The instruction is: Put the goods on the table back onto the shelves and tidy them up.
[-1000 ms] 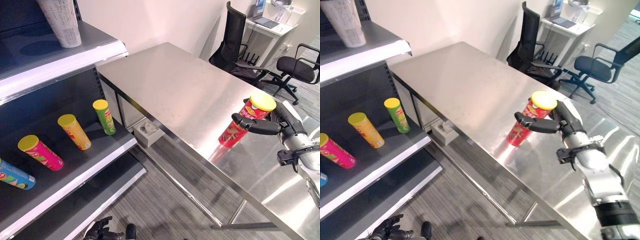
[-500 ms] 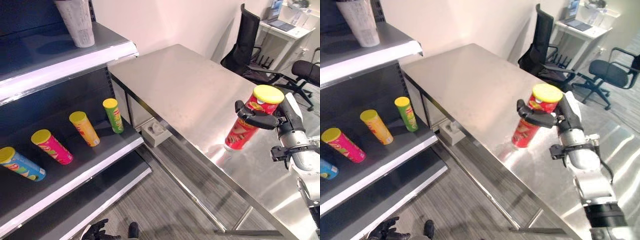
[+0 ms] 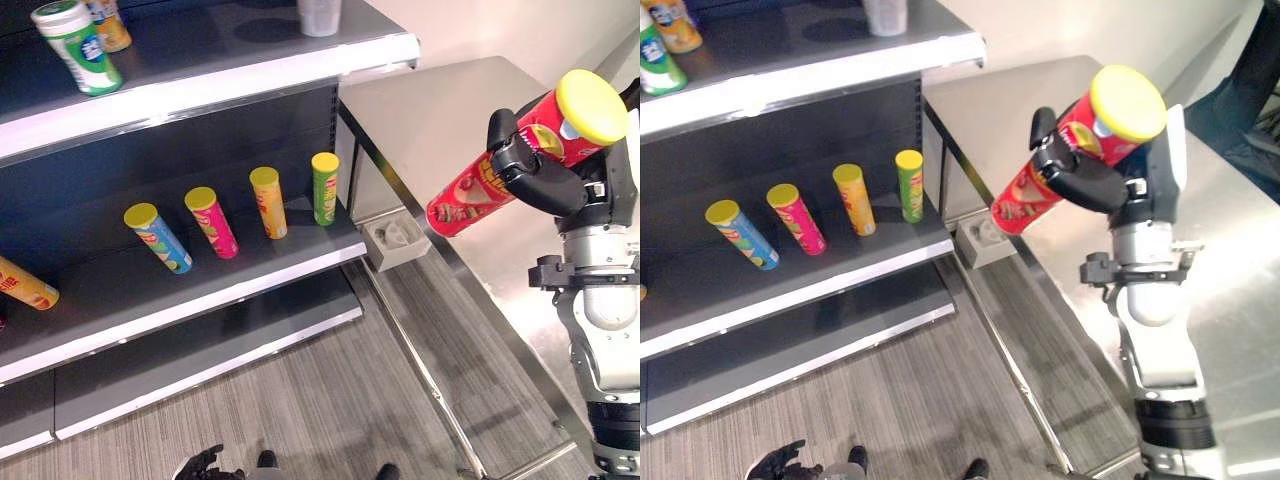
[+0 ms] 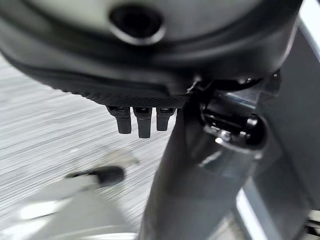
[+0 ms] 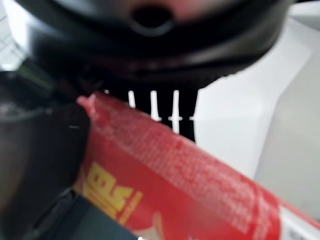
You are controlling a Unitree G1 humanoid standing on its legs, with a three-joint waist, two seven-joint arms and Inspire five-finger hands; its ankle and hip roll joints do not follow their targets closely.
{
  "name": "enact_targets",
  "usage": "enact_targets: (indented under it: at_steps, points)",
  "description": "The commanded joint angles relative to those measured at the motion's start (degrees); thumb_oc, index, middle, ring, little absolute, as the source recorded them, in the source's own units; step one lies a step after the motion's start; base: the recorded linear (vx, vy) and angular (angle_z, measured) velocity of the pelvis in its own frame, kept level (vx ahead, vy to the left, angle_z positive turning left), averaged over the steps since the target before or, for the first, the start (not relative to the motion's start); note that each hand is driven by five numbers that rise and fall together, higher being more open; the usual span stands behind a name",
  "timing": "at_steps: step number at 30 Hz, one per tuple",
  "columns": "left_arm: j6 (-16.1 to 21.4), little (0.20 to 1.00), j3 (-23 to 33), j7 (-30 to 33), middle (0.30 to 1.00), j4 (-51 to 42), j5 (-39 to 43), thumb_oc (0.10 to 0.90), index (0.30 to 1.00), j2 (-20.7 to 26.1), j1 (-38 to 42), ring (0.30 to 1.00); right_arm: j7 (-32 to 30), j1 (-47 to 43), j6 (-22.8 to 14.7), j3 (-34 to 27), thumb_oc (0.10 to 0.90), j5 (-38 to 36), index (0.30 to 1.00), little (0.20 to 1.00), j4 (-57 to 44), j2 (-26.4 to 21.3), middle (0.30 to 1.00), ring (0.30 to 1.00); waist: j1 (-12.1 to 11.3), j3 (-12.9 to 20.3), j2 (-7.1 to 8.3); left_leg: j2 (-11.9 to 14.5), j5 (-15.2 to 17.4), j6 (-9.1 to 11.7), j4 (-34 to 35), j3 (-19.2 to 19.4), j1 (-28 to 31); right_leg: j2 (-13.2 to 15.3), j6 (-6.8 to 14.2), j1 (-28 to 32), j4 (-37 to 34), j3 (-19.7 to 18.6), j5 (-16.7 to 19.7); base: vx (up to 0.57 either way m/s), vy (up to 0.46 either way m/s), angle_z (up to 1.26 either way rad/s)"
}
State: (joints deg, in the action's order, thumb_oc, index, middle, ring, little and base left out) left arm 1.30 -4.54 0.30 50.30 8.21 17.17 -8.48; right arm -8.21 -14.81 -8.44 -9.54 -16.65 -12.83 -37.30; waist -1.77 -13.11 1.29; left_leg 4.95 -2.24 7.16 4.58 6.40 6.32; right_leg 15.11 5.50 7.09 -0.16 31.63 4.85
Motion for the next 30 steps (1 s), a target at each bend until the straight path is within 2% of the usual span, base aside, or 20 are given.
enact_targets:
  at_steps: [1, 3, 6, 8, 9, 10, 11, 13, 16, 17, 18, 19, 20, 21, 23, 24, 25, 26, 28, 30]
  points:
    - [3.0, 0.9, -0.9, 0.6, 0.9, -2.0, -3.7, 0.8, 0.9, 3.8, 1.4, 0.9, 0.2, -5.9, -5.6, -1.2, 0.4, -0.9, 0.3, 0.3, -6.3, -1.4, 0.3, 0.3, -2.3, 5.7, -0.09, 1.1, 8.2, -1.6, 0.4, 1.0, 2.6, 3.1, 6.6, -11.7, -4.1, -1.9, 6.3, -0.38, 0.568, 0.41]
    - [3.2, 0.9, -0.5, 0.9, 0.9, -2.1, -4.2, 0.8, 0.9, 4.6, 1.6, 0.9, 0.7, -5.8, -4.9, 0.3, 0.4, -0.2, 0.3, 0.3, -6.0, 0.0, 0.3, 0.3, -2.6, 5.0, 0.27, -0.7, 8.2, -2.5, 0.4, 1.1, 1.8, 4.6, 7.4, -12.4, -3.6, -3.0, 7.5, -0.27, 0.305, -0.06]
    - [3.1, 0.9, 0.1, 1.4, 0.9, -1.3, -4.2, 0.8, 0.9, 5.7, 1.9, 0.9, 1.9, -5.6, -4.6, 2.7, 0.4, -0.2, 0.3, 0.3, -5.9, 1.3, 0.3, 0.3, -2.8, 3.7, 0.11, -2.0, 6.2, -3.9, 0.4, 1.1, -0.2, 3.5, 6.5, -13.3, 3.2, -8.0, 3.0, -0.31, 0.197, 0.14]
    - [2.6, 0.9, 0.3, 1.1, 0.9, -0.2, -4.3, 0.8, 0.9, 6.0, 0.8, 0.9, 4.7, -3.9, -3.9, 4.7, 0.4, -0.5, 0.3, 0.3, -6.4, 1.6, 0.3, 0.3, -3.8, 3.4, -0.5, -2.8, 3.4, -5.4, 0.4, -0.2, -3.4, -1.8, 3.9, -10.4, 12.5, -13.2, -6.7, -0.34, 0.156, 0.48]
    - [2.5, 0.9, 0.2, 1.1, 0.9, 0.0, -4.4, 0.8, 0.9, 6.0, 0.5, 0.9, 5.2, -3.3, -3.8, 5.0, 0.4, 0.0, 0.3, 0.3, -6.6, 1.5, 0.3, 0.3, -3.8, 3.6, -0.49, -3.0, 2.6, -5.6, 0.3, -0.7, -4.3, -3.8, 3.5, -10.3, 14.2, -14.3, -8.4, -0.24, 0.022, 0.99]
    - [2.5, 0.9, -0.4, 0.7, 0.9, -0.5, -4.2, 0.8, 0.9, 5.6, 0.0, 0.9, 5.7, -2.8, -3.6, 6.8, 0.4, 2.2, 0.3, 0.3, -5.6, 0.9, 0.3, 0.3, -4.4, 3.4, 0.61, -4.5, 1.7, -5.5, 0.0, -2.7, -5.6, -8.2, 1.6, -8.1, 11.0, -17.5, -10.8, -0.15, -0.095, 0.83]
    - [2.4, 0.9, 0.1, 0.5, 0.9, -0.4, -4.2, 0.8, 0.9, 4.6, -0.8, 0.9, 6.0, -3.2, -3.0, 9.0, 0.4, 4.6, 0.3, 0.3, -4.6, 0.5, 0.3, 0.3, -5.2, 4.1, 1.64, -5.6, 1.1, -4.7, -0.1, -4.5, -6.7, -10.2, 0.7, -4.5, 3.6, -18.7, -10.7, -0.12, -0.121, 0.78]
    - [2.3, 0.9, 1.0, 0.1, 0.9, -1.4, -2.6, 0.8, 0.9, 3.3, -1.9, 0.9, 6.1, -3.9, -2.9, 11.9, 0.4, 7.8, 0.3, 0.3, -4.5, -0.7, 0.3, 0.3, -6.0, 4.6, 1.73, -5.7, 0.8, -4.4, -0.3, -4.5, -7.6, -10.8, 0.7, -3.6, -0.8, -19.2, -8.6, -0.13, -0.074, 0.85]
    - [2.3, 0.9, 0.3, 0.0, 0.9, -2.5, -2.3, 0.8, 0.9, 2.6, -1.4, 0.9, 6.3, -3.6, -2.6, 12.8, 0.4, 9.6, 0.3, 0.3, -3.8, -1.5, 0.3, 0.3, -6.1, 2.5, 1.57, -4.3, 0.8, -3.2, -6.8, -2.7, -13.3, -9.8, 0.4, -2.9, -3.4, -15.4, -8.2, -0.22, 0.02, 0.42]
    - [2.0, 0.9, 0.3, 0.4, 0.9, -3.7, -1.3, 0.8, 0.9, 1.8, -1.2, 0.9, 6.0, -3.9, -2.0, 14.8, 0.4, 10.9, 0.3, 0.3, -3.0, -1.9, 0.3, 0.3, -5.9, 1.7, 0.97, -1.5, 0.8, -2.9, -9.5, 1.7, -15.4, -8.9, 0.3, -2.5, -4.2, -13.0, -7.7, -0.14, 0.092, 1.03]
    - [2.0, 0.9, 0.4, 0.4, 0.9, -3.7, -1.3, 0.8, 0.9, 1.8, -1.3, 0.9, 5.9, -4.0, -2.0, 14.9, 0.4, 10.9, 0.3, 0.3, -3.0, -1.9, 0.3, 0.3, -5.9, 1.7, 0.91, -1.4, 0.9, -2.9, -9.6, 1.8, -15.4, -9.0, 0.3, -2.5, -4.3, -13.0, -7.7, -0.15, 0.21, 0.91]
    - [2.0, 0.9, 0.8, 0.9, 0.9, -3.4, -1.5, 0.8, 0.9, 1.3, -1.8, 0.9, 6.1, -4.1, -1.5, 15.9, 0.4, 12.5, 0.3, 0.3, -2.6, -1.9, 0.3, 0.3, -6.2, 1.9, 1.01, 1.5, 0.6, -2.3, -9.2, 1.8, -15.0, -7.7, 0.8, -2.3, -4.4, -12.1, -6.7, -0.02, 0.17, 0.62]
    - [2.0, 0.9, 0.9, 1.1, 0.9, -3.2, -1.6, 0.8, 0.9, 1.1, -2.0, 0.9, 6.2, -4.0, -1.4, 16.4, 0.4, 12.8, 0.3, 0.3, -2.5, -1.6, 0.3, 0.3, -6.2, 1.9, 1.12, 3.0, 0.3, -2.1, -8.9, 1.3, -14.6, -6.9, 1.1, -2.4, -4.3, -11.9, -6.4, -0.03, 0.346, 0.34]
    - [2.1, 0.9, 0.7, 1.8, 0.9, -2.9, -1.7, 0.8, 0.9, 1.3, -1.7, 0.9, 5.8, -4.5, -1.5, 17.6, 0.4, 13.9, 0.3, 0.3, -1.6, -1.7, 0.3, 0.3, -6.1, 1.8, 1.11, 6.9, -0.9, -1.1, -8.1, -1.0, -13.5, -5.0, 1.8, -3.2, -4.1, -11.5, -5.9, -0.01, 0.302, 0.24]
    - [1.9, 0.9, 0.9, 2.4, 0.9, -2.2, -1.7, 0.8, 0.9, 1.1, -1.5, 0.9, 5.7, -4.7, -1.3, 18.2, 0.4, 14.8, 0.3, 0.3, -1.4, -2.1, 0.3, 0.3, -5.7, 2.4, 0.36, 9.9, -2.3, 0.7, -5.9, -3.8, -11.8, -4.4, 2.6, -3.2, -4.2, -11.6, -6.3, 0.09, 0.372, 0.11]
    - [1.7, 0.9, 0.4, 2.6, 0.9, -1.6, -2.6, 0.8, 0.9, 1.0, -1.4, 0.9, 5.6, -3.4, -1.0, 16.9, 0.4, 15.9, 0.3, 0.3, -1.4, -2.8, 0.3, 0.3, -4.3, 3.7, -1.31, 11.5, -3.2, 2.1, -1.3, -2.0, -9.5, -3.3, 3.6, -1.7, -4.2, -10.2, -6.7, 0.25, 0.603, 0.48]
    - [1.4, 0.9, -0.5, 2.5, 0.9, -1.4, -3.7, 0.8, 0.9, 1.4, -0.9, 0.9, 4.8, -1.7, -0.3, 15.3, 0.4, 17.5, 0.3, 0.3, -1.8, -2.3, 0.3, 0.3, -4.0, 5.0, -2.24, 10.0, -2.6, 2.8, 0.2, -1.4, -9.4, -1.4, 4.2, -1.6, -4.1, -9.4, -5.6, 0.26, 0.631, 0.91]
    - [1.3, 0.9, -1.0, 2.5, 0.9, -1.3, -4.3, 0.8, 0.9, 1.8, -0.5, 0.9, 4.5, -1.1, 0.0, 14.8, 0.4, 18.4, 0.3, 0.3, -2.0, -1.9, 0.3, 0.3, -4.0, 5.3, -2.23, 8.8, -2.1, 2.7, -0.2, -1.4, -9.6, 0.4, 4.7, -1.5, -3.8, -8.9, -5.0, 0.23, 0.64, 1.05]
    - [1.8, 0.9, -1.6, 2.7, 0.9, -1.6, -6.1, 0.8, 0.9, 3.4, -0.3, 0.9, 4.0, -1.5, 0.3, 15.2, 0.4, 20.4, 0.3, 0.3, -2.7, -0.1, 0.3, 0.3, -4.3, 5.1, -1.75, 3.5, 1.2, -0.4, -1.7, -1.3, -9.0, 6.0, 5.8, -2.6, -0.2, -9.7, -3.2, 0.15, 0.445, 0.6]
    - [1.7, 0.9, -1.4, 2.8, 0.9, -1.5, -6.7, 0.8, 0.9, 4.0, -0.2, 0.9, 3.8, -2.1, 0.4, 15.6, 0.4, 21.0, 0.3, 0.3, -2.7, 0.4, 0.3, 0.3, -4.4, 5.1, -1.73, 1.8, 1.8, -1.6, -1.6, -0.8, -8.7, 7.8, 5.8, -3.9, 2.0, -10.4, -2.4, 0.07, 0.315, 0.12]
